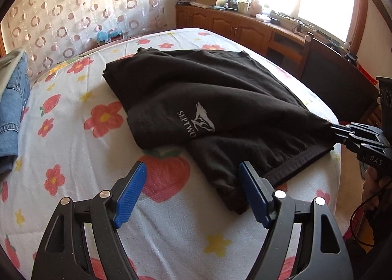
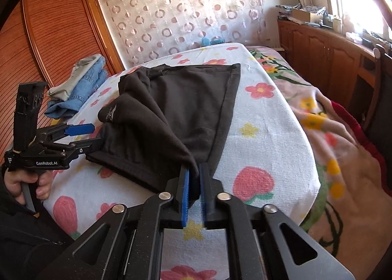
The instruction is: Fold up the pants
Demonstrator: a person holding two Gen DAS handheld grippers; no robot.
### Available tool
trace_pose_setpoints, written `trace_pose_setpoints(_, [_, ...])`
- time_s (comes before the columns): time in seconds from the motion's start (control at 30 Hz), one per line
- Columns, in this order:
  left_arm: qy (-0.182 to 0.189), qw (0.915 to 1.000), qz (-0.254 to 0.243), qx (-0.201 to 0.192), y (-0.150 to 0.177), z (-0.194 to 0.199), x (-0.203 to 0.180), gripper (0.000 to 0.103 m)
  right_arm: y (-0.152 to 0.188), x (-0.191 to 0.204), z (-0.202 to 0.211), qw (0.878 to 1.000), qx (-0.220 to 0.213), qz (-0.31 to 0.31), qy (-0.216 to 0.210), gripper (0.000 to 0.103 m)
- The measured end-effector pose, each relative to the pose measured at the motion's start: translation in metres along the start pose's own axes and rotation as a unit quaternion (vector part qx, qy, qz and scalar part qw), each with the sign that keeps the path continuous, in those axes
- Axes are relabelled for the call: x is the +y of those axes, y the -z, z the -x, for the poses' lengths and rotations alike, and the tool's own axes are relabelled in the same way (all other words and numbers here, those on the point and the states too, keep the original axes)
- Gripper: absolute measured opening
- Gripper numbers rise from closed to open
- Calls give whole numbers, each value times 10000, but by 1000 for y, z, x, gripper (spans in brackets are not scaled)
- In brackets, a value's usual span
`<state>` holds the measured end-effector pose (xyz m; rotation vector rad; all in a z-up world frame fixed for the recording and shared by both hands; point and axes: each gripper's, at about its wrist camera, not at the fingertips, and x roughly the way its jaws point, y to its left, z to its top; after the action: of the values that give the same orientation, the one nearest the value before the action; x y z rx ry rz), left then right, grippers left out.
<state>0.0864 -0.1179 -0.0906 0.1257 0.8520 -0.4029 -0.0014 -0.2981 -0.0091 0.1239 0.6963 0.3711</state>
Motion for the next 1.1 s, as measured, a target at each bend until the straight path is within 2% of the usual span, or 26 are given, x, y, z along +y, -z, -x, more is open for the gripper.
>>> trace_pose_setpoints(0.17, [19,10000,63,-54,-1,3,4,78,1,-6,3,9999,-89,-8,-60,20])
trace_pose_setpoints(0.33, [-64,9994,181,-303,-7,20,17,78,-6,-3,18,9991,-331,238,86,39])
trace_pose_setpoints(0.4, [-120,9990,234,-365,-9,25,24,78,-12,1,20,9986,-382,358,80,42])
trace_pose_setpoints(0.5, [-236,9982,310,-461,-11,33,35,78,-25,13,10,9974,-403,593,62,44])
trace_pose_setpoints(0.8, [-480,9941,519,-820,-16,63,65,78,-60,69,-32,9908,-355,1184,-556,44])
trace_pose_setpoints(0.93, [-556,9925,569,-924,-15,73,75,78,-74,80,-56,9900,-238,1155,-772,44])
trace_pose_setpoints(1.1, [-611,9913,630,-984,-11,81,83,78,-90,91,-88,9908,-112,1112,-760,44])
